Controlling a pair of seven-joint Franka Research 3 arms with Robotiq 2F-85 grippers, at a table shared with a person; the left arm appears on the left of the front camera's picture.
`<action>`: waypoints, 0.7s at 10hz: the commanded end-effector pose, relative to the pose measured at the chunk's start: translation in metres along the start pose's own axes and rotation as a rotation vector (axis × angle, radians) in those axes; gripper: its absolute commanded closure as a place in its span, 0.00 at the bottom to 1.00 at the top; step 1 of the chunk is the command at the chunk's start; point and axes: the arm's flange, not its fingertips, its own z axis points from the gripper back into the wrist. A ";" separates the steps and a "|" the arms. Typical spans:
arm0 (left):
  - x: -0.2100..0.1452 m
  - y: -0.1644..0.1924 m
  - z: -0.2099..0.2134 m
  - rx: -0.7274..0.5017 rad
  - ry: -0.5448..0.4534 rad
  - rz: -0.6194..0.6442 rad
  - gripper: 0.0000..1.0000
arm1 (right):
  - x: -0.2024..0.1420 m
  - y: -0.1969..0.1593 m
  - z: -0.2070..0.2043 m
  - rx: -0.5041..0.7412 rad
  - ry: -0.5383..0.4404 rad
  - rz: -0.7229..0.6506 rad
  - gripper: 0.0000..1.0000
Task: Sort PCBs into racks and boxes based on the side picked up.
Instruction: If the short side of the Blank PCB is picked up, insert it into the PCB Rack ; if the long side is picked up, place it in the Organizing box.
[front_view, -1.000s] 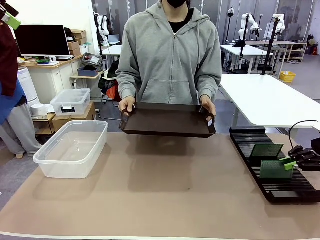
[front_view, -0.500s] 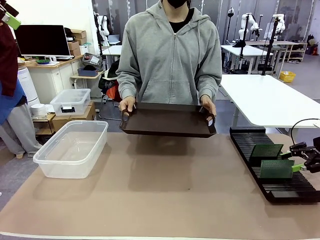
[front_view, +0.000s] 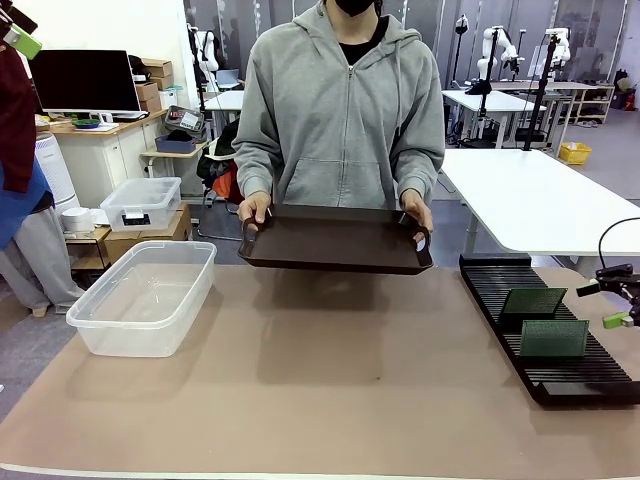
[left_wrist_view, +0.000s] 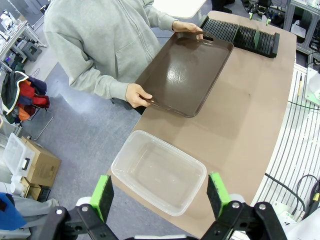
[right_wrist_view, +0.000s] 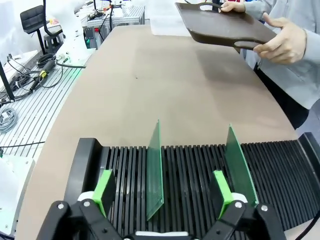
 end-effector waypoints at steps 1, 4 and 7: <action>-0.001 -0.001 -0.001 0.001 0.003 0.000 0.00 | 0.007 0.010 0.001 -0.029 -0.004 0.037 0.00; -0.001 -0.001 -0.001 0.001 0.003 0.000 0.00 | 0.025 0.012 0.009 -0.042 0.017 0.070 0.00; -0.001 -0.001 -0.001 0.001 0.003 0.000 0.00 | 0.018 0.003 0.009 -0.020 0.009 0.034 0.00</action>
